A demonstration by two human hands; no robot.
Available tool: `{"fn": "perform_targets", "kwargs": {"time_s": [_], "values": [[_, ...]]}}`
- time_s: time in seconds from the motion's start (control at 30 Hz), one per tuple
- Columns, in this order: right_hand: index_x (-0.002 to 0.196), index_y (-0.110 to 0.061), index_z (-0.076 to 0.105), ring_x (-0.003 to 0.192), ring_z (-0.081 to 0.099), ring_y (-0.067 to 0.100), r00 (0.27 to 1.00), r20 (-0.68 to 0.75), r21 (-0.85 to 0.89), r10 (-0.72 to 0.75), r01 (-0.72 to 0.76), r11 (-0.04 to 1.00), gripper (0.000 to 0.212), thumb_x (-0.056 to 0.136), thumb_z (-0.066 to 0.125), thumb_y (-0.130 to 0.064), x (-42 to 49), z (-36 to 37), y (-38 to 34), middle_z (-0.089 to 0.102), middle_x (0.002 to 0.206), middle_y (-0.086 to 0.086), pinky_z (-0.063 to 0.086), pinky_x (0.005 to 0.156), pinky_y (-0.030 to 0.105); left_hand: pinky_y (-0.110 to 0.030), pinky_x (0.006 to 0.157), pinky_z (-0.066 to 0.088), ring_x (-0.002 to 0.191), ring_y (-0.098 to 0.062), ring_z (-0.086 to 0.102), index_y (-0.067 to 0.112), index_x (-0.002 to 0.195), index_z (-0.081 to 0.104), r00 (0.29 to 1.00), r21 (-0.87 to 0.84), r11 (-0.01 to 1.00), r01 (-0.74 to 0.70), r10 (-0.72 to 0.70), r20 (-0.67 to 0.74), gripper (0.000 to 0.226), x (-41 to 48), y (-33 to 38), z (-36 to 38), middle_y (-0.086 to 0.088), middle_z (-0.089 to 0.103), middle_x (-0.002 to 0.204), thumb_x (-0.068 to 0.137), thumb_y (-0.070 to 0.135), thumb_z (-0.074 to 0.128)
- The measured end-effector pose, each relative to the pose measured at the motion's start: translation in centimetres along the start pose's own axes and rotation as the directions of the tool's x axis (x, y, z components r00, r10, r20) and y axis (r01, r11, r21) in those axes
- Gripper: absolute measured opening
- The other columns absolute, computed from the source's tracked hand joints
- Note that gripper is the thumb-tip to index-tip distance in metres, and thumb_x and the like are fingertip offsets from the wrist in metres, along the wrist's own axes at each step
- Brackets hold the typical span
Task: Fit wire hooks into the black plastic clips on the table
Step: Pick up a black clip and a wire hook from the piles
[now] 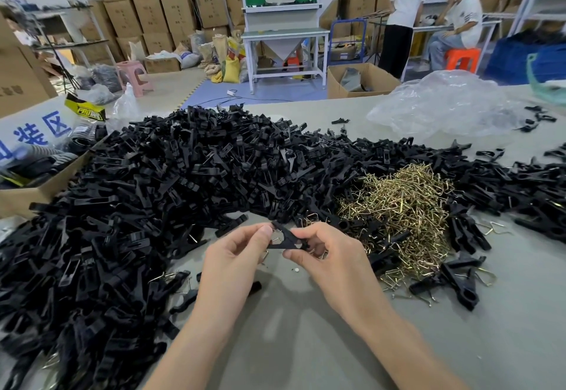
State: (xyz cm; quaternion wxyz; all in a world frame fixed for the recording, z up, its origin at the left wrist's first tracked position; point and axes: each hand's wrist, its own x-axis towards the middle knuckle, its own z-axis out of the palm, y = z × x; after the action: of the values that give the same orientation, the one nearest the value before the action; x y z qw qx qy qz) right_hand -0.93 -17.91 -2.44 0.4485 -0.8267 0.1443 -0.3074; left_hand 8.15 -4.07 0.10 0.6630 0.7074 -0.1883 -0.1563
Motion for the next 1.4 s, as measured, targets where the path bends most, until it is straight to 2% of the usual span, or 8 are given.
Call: {"fn": "perform_targets", "kwargs": {"time_s": [0.17,0.33,0.53,0.63,0.83,1.03,1.3,1.4], "values": [[0.106,-0.024,0.073,0.077,0.060,-0.002,1.000,0.010,-0.032,-0.011,0.012,0.999,0.028,0.081,0.083,-0.030,0.0,0.0,-0.2,0.063,0.079,-0.027,0.041,0.070,0.008,-0.024,0.074,0.046,0.073,0.003,0.065,0.036,0.090,0.079,0.999,-0.037,0.998,0.044,-0.044,0.013,0.014,0.0,0.3,-0.2,0.010,0.077,0.088,0.092,0.038,0.065],[0.100,-0.031,0.069,0.086,0.055,-0.007,0.997,0.012,-0.130,-0.082,0.083,0.988,0.022,0.082,0.081,-0.032,-0.2,0.0,-0.4,0.055,0.092,-0.041,0.038,0.075,0.006,-0.017,0.067,0.046,0.071,0.005,0.065,0.037,0.087,0.078,0.995,-0.012,0.995,0.096,-0.095,0.012,0.014,0.2,0.0,-0.3,0.013,0.074,0.080,0.092,0.041,0.066],[0.104,-0.030,0.070,0.089,0.054,-0.010,0.996,0.010,-0.151,-0.092,0.092,0.984,0.024,0.083,0.080,-0.033,-0.1,-0.1,-0.3,0.055,0.083,-0.034,0.037,0.078,0.005,-0.033,0.084,0.053,0.079,-0.007,0.064,0.024,0.090,0.079,0.987,-0.042,0.988,0.147,-0.143,0.077,0.018,0.5,0.0,-0.8,-0.004,0.075,0.091,0.090,0.038,0.068],[0.107,-0.028,0.071,0.092,0.053,-0.013,0.996,0.007,-0.158,-0.094,0.094,0.983,0.026,0.083,0.079,-0.034,-0.2,-0.1,-0.5,0.055,0.087,-0.031,0.037,0.081,0.004,-0.033,0.084,0.051,0.079,-0.011,0.062,0.023,0.091,0.079,0.982,-0.029,0.987,0.157,-0.153,0.110,0.022,0.6,0.1,-1.1,-0.005,0.073,0.088,0.089,0.041,0.068],[0.108,-0.026,0.072,0.092,0.054,-0.010,0.998,0.004,-0.136,-0.063,0.063,0.989,0.026,0.083,0.080,-0.029,-0.1,-0.2,-0.6,0.058,0.088,-0.026,0.037,0.080,0.005,-0.019,0.069,0.051,0.071,-0.003,0.060,0.030,0.090,0.079,0.988,0.006,0.991,0.136,-0.136,0.078,0.017,0.4,0.3,-1.1,-0.003,0.073,0.084,0.090,0.041,0.066],[0.109,-0.025,0.073,0.091,0.054,-0.008,0.999,0.004,-0.114,-0.034,0.034,0.993,0.027,0.084,0.080,-0.029,-0.1,-0.2,-0.7,0.059,0.088,-0.022,0.039,0.077,0.005,-0.030,0.083,0.052,0.079,-0.007,0.063,0.027,0.091,0.080,0.987,-0.032,0.989,0.142,-0.139,0.081,0.017,0.2,0.4,-0.8,-0.001,0.074,0.087,0.090,0.038,0.068],[0.108,-0.026,0.072,0.093,0.053,-0.010,0.998,0.011,-0.128,-0.061,0.062,0.990,0.026,0.084,0.080,-0.031,-0.2,-0.1,-0.6,0.060,0.091,-0.026,0.037,0.080,0.005,-0.028,0.080,0.052,0.073,-0.006,0.062,0.030,0.087,0.078,0.989,0.015,0.993,0.120,-0.121,0.086,0.015,0.0,-0.2,-0.4,0.002,0.071,0.076,0.092,0.038,0.066],[0.108,-0.023,0.070,0.095,0.051,-0.016,0.993,0.035,-0.177,-0.112,0.117,0.977,0.026,0.085,0.079,-0.031,-0.3,-0.1,-0.6,0.056,0.094,-0.031,0.036,0.083,0.003,-0.023,0.069,0.050,0.067,-0.002,0.062,0.035,0.080,0.075,0.996,0.147,0.988,0.036,-0.047,0.073,0.026,-0.3,-0.2,0.4,0.003,0.071,0.072,0.099,0.031,0.057]]}}
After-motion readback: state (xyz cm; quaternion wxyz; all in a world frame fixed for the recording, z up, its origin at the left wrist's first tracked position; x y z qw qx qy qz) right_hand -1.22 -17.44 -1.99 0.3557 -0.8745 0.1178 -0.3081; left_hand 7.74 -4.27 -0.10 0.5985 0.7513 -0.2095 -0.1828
